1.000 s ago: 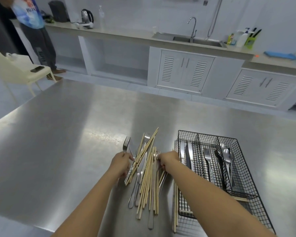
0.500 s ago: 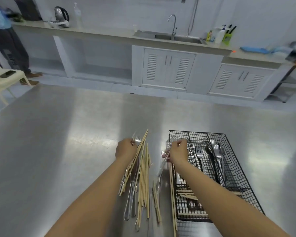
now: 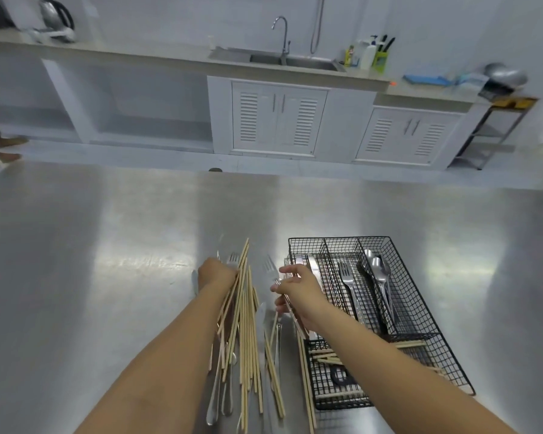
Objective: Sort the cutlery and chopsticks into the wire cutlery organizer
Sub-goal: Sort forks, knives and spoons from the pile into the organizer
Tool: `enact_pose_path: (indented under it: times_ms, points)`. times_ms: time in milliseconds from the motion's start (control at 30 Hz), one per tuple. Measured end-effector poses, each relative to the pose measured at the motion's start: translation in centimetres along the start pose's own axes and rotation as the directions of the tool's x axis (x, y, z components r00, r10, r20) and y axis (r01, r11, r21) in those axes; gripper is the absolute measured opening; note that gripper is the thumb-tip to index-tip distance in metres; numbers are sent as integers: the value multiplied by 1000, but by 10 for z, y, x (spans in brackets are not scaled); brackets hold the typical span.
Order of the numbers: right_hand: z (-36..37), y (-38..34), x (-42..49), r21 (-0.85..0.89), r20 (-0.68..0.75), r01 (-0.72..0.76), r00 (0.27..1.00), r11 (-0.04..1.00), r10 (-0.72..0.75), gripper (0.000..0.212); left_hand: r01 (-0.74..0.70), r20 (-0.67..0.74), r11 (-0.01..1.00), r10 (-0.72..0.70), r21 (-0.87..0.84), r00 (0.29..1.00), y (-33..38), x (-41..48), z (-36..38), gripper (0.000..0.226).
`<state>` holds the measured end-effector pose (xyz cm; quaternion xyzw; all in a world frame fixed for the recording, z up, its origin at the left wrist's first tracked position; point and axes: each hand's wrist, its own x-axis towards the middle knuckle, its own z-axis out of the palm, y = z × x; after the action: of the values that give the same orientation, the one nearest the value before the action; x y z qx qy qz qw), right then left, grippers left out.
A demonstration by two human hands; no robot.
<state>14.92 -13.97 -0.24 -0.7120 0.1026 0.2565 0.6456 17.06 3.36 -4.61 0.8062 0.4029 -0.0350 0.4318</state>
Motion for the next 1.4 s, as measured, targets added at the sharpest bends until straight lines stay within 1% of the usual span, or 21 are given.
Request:
enact_pose_path:
  times_ms: [100, 167, 233, 333, 400, 433, 533, 600, 633, 667, 733, 767, 800, 867, 967, 1000, 1067, 1200, 1333, 1400]
  points:
    - [4, 0, 0, -18, 5, 6, 1000, 1000, -6, 34, 40, 74, 996, -34, -76, 997, -1, 3, -3, 35]
    - [6, -1, 0, 10, 7, 5, 1000, 1000, -5, 34, 29, 100, 983, -11, -181, 995, -4, 4, -4, 27]
    - [7, -2, -1, 75, 24, -5, 1000, 997, 3, 29, -27, 119, 956, 64, -291, 991, -5, 3, -9, 15]
    - [10, -2, -4, 148, 53, -52, 998, 988, 44, 20, -150, 116, 911, 209, -385, 971, -2, 2, -23, 13]
    - [16, 0, -5, 125, 54, -95, 995, 988, 89, 16, -214, 82, 884, 271, -416, 959, -1, 1, -35, 9]
    - [21, 1, -4, 95, 49, -112, 993, 989, 107, 15, -239, 49, 869, 288, -433, 956, -2, 1, -39, 12]
    - [35, 7, -2, -2, 43, -132, 990, 991, 132, 9, -242, -28, 821, 267, -517, 963, -6, -2, -55, 15]
    - [45, 11, -3, -19, 71, -139, 988, 990, 140, 6, -178, 0, 835, 209, -521, 978, -12, -6, -65, 15]
    - [48, 12, -3, -18, 84, -143, 986, 990, 144, 5, -139, 40, 867, 179, -479, 983, -17, -8, -70, 18]
    - [50, 13, -4, -14, 92, -146, 985, 989, 147, 4, -110, 88, 912, 157, -396, 984, -22, -11, -74, 21]
    - [53, 13, -5, -10, 98, -150, 984, 989, 150, 3, -104, 209, 987, 128, -123, 969, -36, -18, -81, 25]
    - [52, 13, -5, -5, 94, -151, 984, 989, 151, 3, -122, 270, 992, 112, 23, 956, -41, -23, -80, 27]
    - [52, 13, -4, 0, 91, -153, 984, 988, 152, 4, -139, 312, 981, 90, 138, 946, -46, -29, -79, 28]
    - [50, 13, -5, 19, 86, -161, 983, 987, 159, 4, -154, 348, 944, 44, 294, 936, -51, -41, -73, 33]
    - [45, 14, -5, 38, 78, -166, 984, 985, 163, 6, -182, 316, 866, 30, 466, 948, -52, -55, -63, 39]
    - [42, 14, -6, 41, 77, -169, 983, 985, 165, 6, -188, 291, 847, 42, 497, 956, -53, -58, -60, 39]
    - [35, 13, -6, 60, 83, -181, 981, 982, 176, 8, -189, 256, 840, 62, 509, 965, -53, -61, -57, 36]
    - [21, 10, -8, 104, 95, -221, 973, 970, 211, 9, -150, 237, 877, 43, 457, 970, -52, -67, -54, 31]
    - [11, 14, -12, 71, 162, -264, 955, 962, 250, 14, -108, 211, 892, 14, 439, 977, -53, -75, -51, 22]
    - [7, 14, -12, 62, 194, -267, 948, 962, 251, 14, -112, 203, 880, 19, 462, 979, -51, -80, -52, 17]
